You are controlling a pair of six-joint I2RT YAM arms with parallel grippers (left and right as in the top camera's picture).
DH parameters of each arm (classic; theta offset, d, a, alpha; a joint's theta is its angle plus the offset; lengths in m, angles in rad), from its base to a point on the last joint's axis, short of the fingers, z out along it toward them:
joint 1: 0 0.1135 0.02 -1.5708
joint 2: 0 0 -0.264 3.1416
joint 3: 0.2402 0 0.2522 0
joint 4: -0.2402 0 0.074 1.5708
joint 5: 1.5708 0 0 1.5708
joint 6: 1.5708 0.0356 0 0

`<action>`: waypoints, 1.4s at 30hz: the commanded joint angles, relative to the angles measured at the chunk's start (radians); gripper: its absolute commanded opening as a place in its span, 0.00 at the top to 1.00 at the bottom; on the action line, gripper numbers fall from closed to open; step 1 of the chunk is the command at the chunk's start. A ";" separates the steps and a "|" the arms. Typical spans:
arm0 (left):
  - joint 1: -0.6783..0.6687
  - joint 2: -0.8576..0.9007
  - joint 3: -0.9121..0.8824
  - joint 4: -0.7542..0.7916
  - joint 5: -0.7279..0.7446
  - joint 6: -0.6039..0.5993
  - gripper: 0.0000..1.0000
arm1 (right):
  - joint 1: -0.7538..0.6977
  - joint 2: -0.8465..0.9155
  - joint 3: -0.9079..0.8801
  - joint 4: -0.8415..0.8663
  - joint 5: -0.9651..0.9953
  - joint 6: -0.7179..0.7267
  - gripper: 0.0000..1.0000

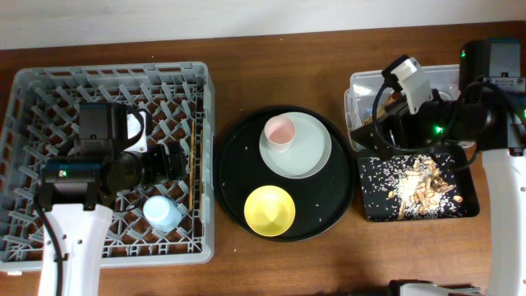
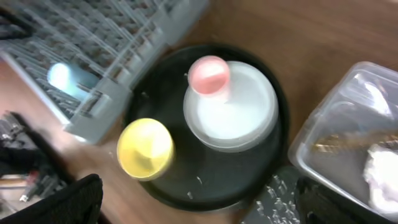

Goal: Sort waste into correct bins and load items into the dishwasher rack
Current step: 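Place the blue cup upside down in the dish rack with left gripper, then reach the right gripper to the pink cup on the white plate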

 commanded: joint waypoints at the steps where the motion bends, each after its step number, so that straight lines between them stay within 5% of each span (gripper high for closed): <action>1: 0.004 -0.002 0.012 0.002 0.013 0.002 0.01 | -0.003 0.006 0.000 0.003 -0.418 -0.007 0.01; 5: 0.004 -0.002 0.012 0.002 0.013 0.002 0.01 | 0.068 0.021 0.000 0.052 -0.458 0.006 0.01; 7: 0.004 -0.002 0.012 0.002 0.013 0.002 0.01 | 0.214 0.042 0.000 0.107 -0.149 0.213 0.01; 9: 0.004 -0.002 0.012 0.002 0.013 0.002 0.01 | 0.397 0.062 0.000 0.180 0.386 0.477 0.01; 10: 0.004 -0.002 0.012 0.002 0.013 0.002 0.01 | 0.499 0.072 0.000 0.209 0.639 0.549 0.01; 12: 0.004 -0.002 0.012 0.002 0.013 0.002 0.01 | 0.660 0.102 0.000 0.310 0.785 0.551 0.01; 16: 0.004 -0.002 0.012 0.002 0.013 0.002 0.01 | 0.763 0.160 0.000 0.392 0.798 0.578 0.01; 17: 0.004 -0.002 0.012 0.002 0.013 0.002 0.01 | 0.758 0.184 0.000 0.389 0.798 0.623 0.10; 18: 0.004 -0.002 0.012 0.002 0.013 0.002 0.01 | 0.745 0.223 0.000 0.385 0.797 0.649 0.32; 20: 0.004 -0.002 0.012 0.002 0.013 0.002 0.01 | 0.727 0.293 0.000 0.384 0.798 0.649 0.30; 22: 0.004 -0.002 0.012 0.002 0.013 0.002 0.01 | 0.721 0.382 0.000 0.388 0.802 0.648 0.63; 23: 0.004 -0.002 0.012 0.002 0.013 0.002 0.01 | 0.721 0.432 0.000 0.392 0.802 0.648 0.68; 42: 0.004 -0.002 0.012 0.002 0.013 0.002 0.01 | 0.665 0.638 0.000 0.432 0.773 0.638 0.70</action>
